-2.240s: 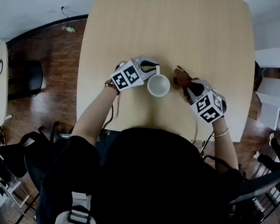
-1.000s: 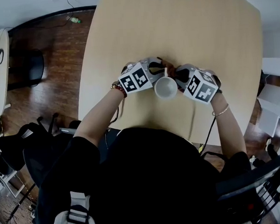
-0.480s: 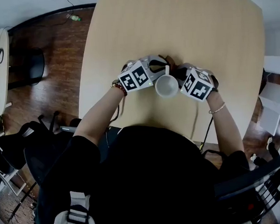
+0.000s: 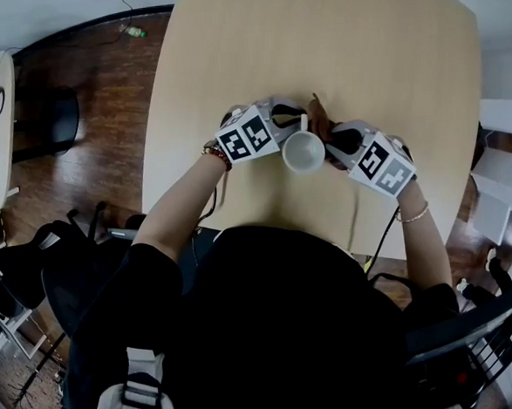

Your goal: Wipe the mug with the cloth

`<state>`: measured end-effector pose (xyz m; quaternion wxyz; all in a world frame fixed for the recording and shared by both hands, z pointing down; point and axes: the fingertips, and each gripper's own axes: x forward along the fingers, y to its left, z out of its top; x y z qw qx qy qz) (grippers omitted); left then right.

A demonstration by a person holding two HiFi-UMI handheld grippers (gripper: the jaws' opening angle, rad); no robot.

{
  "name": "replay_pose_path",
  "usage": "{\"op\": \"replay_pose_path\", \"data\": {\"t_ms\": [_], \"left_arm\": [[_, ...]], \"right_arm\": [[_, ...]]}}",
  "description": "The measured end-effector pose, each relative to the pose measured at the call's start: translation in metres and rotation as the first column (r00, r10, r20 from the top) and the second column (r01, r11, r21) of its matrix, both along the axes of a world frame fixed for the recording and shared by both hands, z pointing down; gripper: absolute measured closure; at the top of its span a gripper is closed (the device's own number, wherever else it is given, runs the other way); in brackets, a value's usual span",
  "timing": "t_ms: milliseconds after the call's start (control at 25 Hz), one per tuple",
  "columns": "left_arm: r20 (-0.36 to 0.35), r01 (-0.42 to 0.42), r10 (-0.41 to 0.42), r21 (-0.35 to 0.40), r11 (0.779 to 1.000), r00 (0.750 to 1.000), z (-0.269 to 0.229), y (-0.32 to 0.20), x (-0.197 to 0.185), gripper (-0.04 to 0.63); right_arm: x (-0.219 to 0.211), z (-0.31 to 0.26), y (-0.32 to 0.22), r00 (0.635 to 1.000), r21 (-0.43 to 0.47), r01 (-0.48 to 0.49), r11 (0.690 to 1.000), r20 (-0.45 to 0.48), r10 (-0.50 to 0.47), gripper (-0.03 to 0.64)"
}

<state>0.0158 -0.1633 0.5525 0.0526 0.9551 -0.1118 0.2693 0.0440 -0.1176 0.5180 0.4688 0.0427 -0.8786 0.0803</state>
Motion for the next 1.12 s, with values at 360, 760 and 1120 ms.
{"op": "replay_pose_path", "data": {"t_ms": [360,760,1120], "left_arm": [[0.009,-0.011,0.011,0.012,1.0,1.0,-0.002,0.001,-0.002,0.563],[0.017,-0.012,0.011,0.016,1.0,1.0,-0.001,0.001,-0.002,0.563],[0.033,-0.012,0.011,0.017,1.0,0.999,0.001,0.0,-0.001,0.561]], "right_arm": [[-0.002,0.047,0.003,0.996,-0.033,-0.015,0.999,-0.087,0.012,0.566],[0.0,0.044,0.004,0.998,-0.093,-0.062,0.994,-0.032,0.059,0.566],[0.012,-0.008,0.022,0.993,-0.114,-0.07,0.991,0.091,0.081,0.566]]}}
